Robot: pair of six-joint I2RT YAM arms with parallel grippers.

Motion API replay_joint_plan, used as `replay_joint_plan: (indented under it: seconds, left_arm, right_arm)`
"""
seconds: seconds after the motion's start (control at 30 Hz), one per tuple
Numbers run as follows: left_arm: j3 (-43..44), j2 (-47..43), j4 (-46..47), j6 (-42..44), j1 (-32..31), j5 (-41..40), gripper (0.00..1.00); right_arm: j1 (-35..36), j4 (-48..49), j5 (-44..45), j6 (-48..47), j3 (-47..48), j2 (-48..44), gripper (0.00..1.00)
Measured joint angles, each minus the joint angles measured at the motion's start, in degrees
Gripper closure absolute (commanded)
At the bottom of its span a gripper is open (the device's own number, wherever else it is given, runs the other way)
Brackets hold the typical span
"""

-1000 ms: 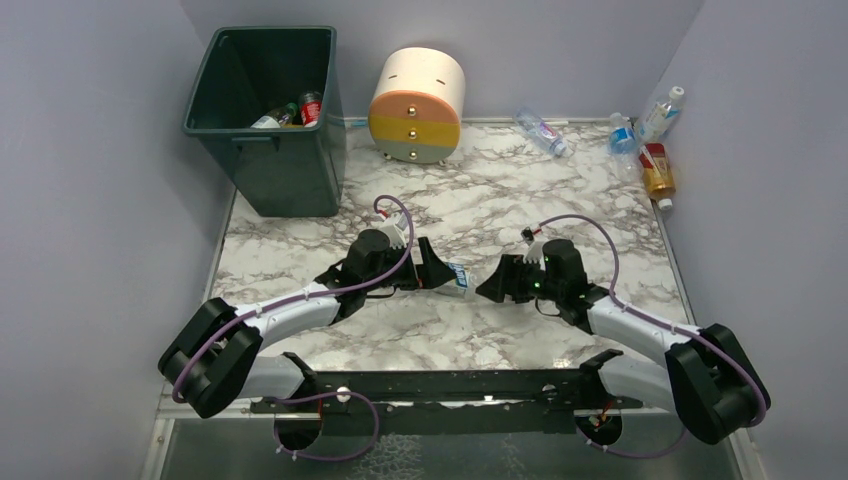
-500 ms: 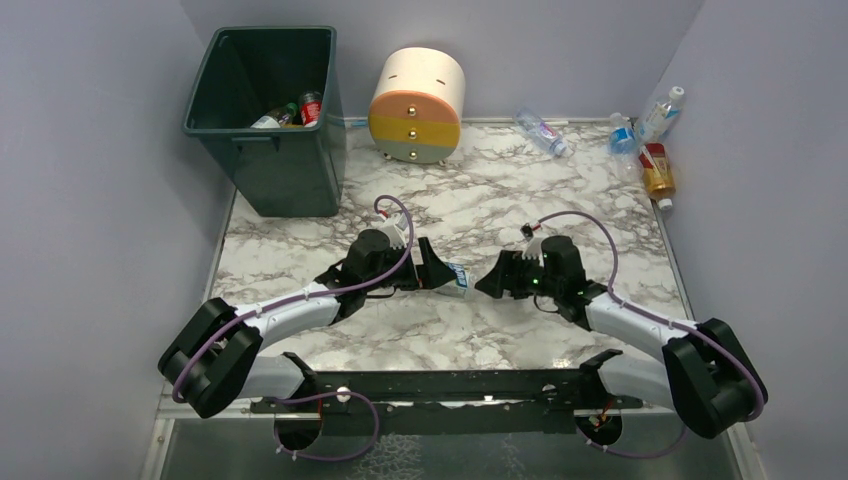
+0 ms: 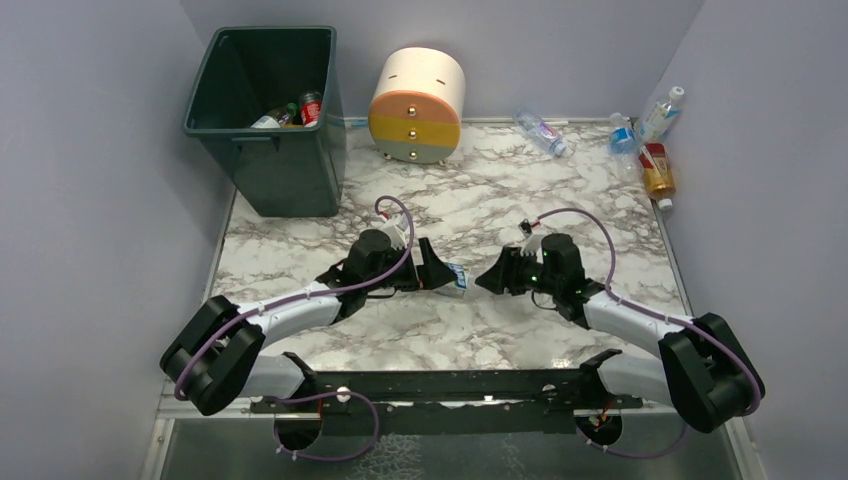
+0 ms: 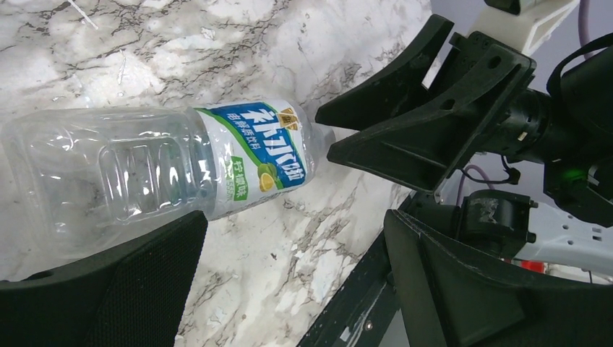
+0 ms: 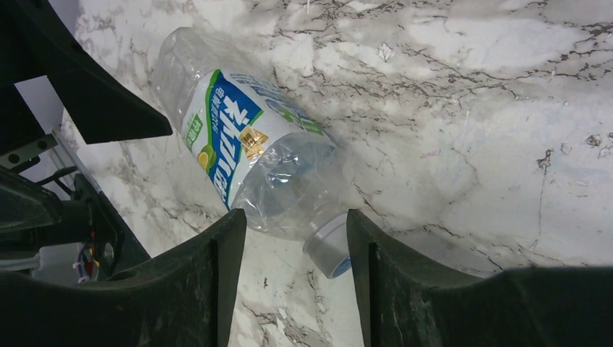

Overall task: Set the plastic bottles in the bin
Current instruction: Adjust the plastic bottle at the center of the board.

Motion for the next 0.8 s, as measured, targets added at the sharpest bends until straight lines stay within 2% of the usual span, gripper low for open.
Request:
replay_joint_plan:
  seconds: [0.17, 0.53, 0.8]
  left_arm:
    - [0.00, 0.83, 0.00, 0.02, 0.00, 0.00, 0.01]
    - [0.22, 2.67, 0.00, 0.28, 0.00, -0.02, 0.01]
    - [3.98, 7.39, -0.02, 1.51, 0.00, -0.09, 0.01]
  right_arm:
    - [0.00, 0.72, -0.74, 0.90, -1.75, -0.90, 0.51]
    - [0.04, 0.72, -3.13, 3.58, -6.19, -4.66, 0.52]
    - [0.79, 3.08, -5.18, 4.46, -6.14, -1.81, 0.52]
